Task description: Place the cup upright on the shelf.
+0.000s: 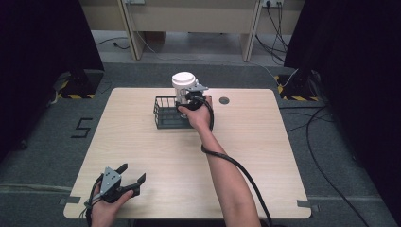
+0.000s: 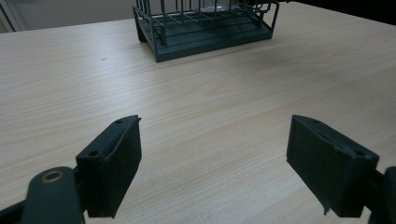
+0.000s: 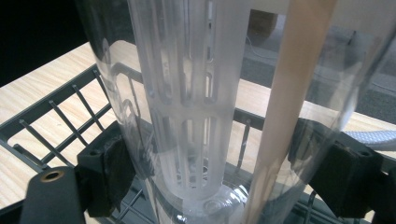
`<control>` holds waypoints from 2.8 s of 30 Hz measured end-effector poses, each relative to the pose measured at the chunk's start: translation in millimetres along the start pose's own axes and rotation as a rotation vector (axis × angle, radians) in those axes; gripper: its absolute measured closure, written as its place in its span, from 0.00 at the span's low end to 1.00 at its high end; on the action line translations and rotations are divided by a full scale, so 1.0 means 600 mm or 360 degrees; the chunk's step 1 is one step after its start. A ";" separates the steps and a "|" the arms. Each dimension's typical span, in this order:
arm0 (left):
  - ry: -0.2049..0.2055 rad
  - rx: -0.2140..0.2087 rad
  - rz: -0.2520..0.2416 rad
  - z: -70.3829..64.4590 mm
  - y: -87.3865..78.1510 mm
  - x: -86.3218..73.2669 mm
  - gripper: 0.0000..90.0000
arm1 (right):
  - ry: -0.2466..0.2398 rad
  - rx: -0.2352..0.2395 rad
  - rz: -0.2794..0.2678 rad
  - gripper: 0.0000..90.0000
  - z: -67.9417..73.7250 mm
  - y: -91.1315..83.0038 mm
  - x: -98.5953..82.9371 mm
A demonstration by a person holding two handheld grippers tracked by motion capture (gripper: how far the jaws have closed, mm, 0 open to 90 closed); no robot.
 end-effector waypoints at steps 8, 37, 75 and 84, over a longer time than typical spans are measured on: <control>0.0001 0.0001 0.0000 0.000 0.000 0.000 0.20 | -0.0013 -0.0003 0.0009 0.19 0.004 -0.004 -0.006; -0.0003 0.0009 0.0004 0.001 0.001 -0.001 0.20 | -0.0043 0.0000 -0.0091 0.17 0.015 -0.060 -0.005; 0.0012 0.0020 0.0010 0.002 0.001 -0.002 0.19 | -0.0025 0.0087 -0.0203 0.22 0.037 -0.160 -0.020; 0.0013 0.0022 0.0011 0.002 0.002 -0.002 0.19 | -0.0019 0.0113 -0.0213 0.23 0.033 -0.188 -0.026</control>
Point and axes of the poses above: each handheld gripper's, and its own axes: y roughly forward along the jaws, x roughly out of its top, z roughly to its left, the point moved 10 cm from there along y, roughly forward along the jaws, and after that the axes turned 7 degrees about -z, right-handed, at the moved point
